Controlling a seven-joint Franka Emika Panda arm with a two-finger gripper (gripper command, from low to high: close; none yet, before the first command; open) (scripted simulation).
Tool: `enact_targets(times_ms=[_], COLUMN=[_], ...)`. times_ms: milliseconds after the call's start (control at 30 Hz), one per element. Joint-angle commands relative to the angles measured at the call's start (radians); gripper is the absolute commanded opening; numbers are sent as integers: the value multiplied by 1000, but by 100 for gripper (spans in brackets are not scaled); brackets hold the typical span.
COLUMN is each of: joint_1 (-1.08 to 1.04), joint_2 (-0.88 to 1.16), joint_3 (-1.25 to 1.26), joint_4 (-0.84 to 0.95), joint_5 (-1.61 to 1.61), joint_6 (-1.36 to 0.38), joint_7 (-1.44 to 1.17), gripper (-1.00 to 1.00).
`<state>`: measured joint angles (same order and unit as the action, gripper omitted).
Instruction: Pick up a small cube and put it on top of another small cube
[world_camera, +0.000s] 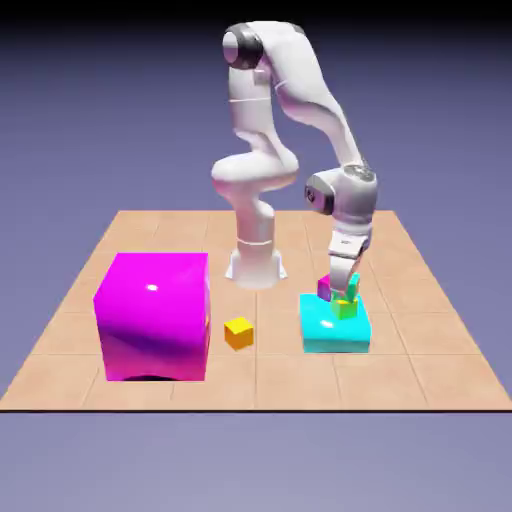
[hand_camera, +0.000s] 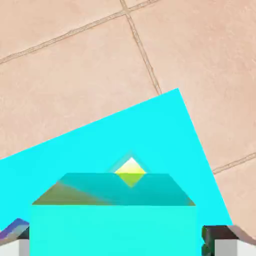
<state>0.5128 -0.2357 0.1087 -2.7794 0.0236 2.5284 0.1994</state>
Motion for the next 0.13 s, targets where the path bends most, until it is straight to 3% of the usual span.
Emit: enact_targets(times_ms=[0,100], joint_1=[1,4], joint_2=[-34,-122], joint_3=[-1,-3], joint_4=[9,32], joint_5=[4,14], joint_6=[-44,-154], joint_7=[-3,-11], gripper=[100,100])
